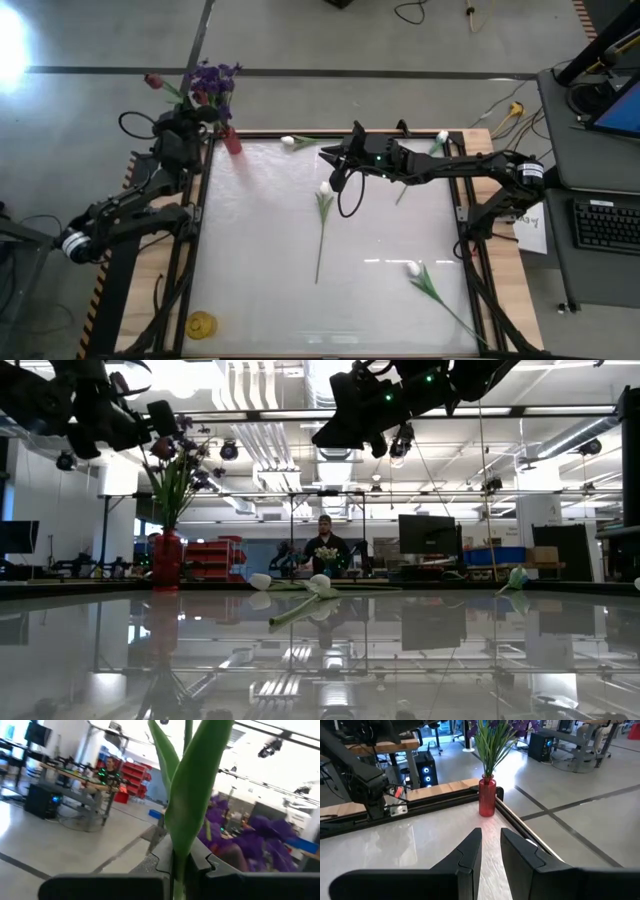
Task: Sort flowers into vase by color
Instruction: Put the red flower into the red vase
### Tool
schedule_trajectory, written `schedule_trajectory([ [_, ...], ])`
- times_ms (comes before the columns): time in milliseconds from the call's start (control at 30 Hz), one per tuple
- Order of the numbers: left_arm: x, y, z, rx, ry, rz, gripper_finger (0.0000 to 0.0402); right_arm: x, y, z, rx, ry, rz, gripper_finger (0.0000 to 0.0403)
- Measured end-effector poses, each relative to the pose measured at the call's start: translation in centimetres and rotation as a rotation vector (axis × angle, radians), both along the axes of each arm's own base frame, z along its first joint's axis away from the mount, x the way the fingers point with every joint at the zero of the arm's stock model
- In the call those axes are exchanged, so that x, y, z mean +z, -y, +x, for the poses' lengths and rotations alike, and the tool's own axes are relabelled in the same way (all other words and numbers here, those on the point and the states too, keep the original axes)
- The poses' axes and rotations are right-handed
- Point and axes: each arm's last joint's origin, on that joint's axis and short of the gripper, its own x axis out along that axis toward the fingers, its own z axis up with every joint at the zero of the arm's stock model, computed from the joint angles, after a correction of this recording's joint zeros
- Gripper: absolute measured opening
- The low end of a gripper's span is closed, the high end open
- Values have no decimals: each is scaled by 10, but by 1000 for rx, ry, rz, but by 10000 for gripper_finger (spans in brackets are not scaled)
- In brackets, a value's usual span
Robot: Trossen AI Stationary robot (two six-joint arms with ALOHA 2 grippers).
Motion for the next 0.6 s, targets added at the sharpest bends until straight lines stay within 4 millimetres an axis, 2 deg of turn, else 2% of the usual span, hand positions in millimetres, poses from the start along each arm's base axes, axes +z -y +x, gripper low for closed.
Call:
schedule_trajectory([
  [200, -7, 2, 7, -61, 28, -46, 0, 0, 0, 0, 0, 0, 0, 63],
  [600, -2, 12, 11, -115, 32, -30, 0, -2, -1, 0, -3, -8, 21, 63],
])
